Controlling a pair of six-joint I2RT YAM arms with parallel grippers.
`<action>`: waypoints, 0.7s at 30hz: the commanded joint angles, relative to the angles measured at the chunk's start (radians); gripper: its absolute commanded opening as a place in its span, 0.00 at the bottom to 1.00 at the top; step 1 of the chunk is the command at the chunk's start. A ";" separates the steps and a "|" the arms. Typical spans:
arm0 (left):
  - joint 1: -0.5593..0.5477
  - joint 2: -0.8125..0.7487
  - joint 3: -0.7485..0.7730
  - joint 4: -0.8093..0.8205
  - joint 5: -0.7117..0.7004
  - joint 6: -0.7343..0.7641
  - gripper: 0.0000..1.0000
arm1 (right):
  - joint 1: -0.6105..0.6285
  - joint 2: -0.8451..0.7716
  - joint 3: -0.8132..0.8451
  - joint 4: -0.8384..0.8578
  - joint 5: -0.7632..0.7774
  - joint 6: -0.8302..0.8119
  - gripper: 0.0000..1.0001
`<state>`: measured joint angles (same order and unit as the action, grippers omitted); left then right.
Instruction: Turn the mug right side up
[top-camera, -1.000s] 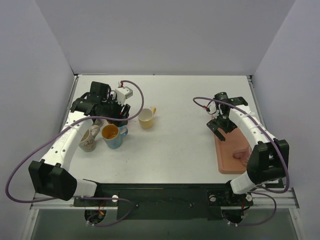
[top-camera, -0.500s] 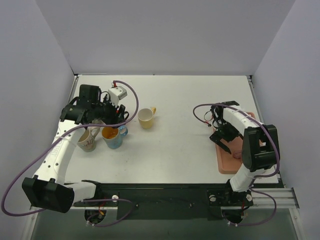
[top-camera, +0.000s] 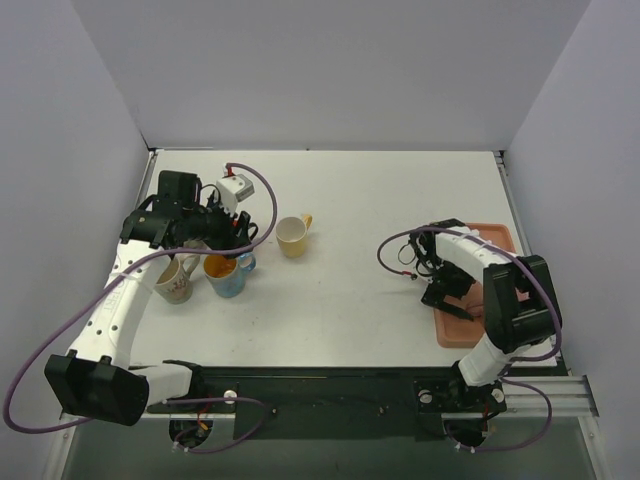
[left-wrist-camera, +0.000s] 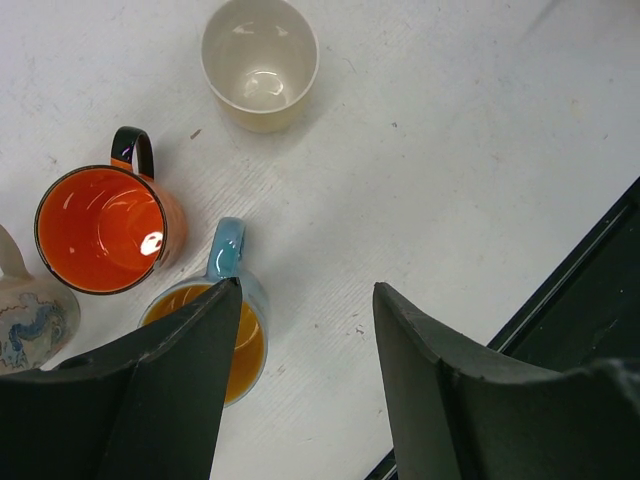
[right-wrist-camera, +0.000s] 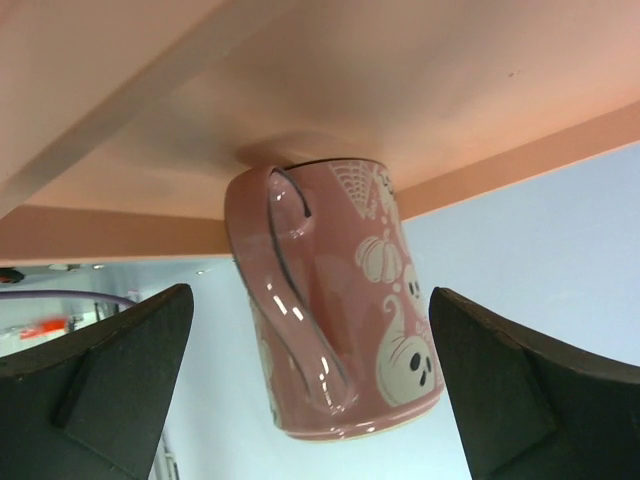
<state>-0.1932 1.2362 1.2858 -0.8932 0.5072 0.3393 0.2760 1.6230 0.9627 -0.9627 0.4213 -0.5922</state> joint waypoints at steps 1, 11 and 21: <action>0.011 -0.026 0.001 0.027 0.047 0.018 0.65 | 0.000 0.034 -0.022 0.041 0.125 -0.073 0.98; 0.021 -0.017 0.003 0.028 0.065 0.018 0.65 | -0.041 0.192 0.004 0.044 0.036 -0.074 0.81; 0.029 -0.017 0.004 0.028 0.083 0.018 0.65 | -0.046 0.172 0.033 0.027 0.068 -0.054 0.05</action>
<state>-0.1738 1.2362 1.2850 -0.8932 0.5541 0.3447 0.2321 1.8252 0.9649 -0.8745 0.4507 -0.6594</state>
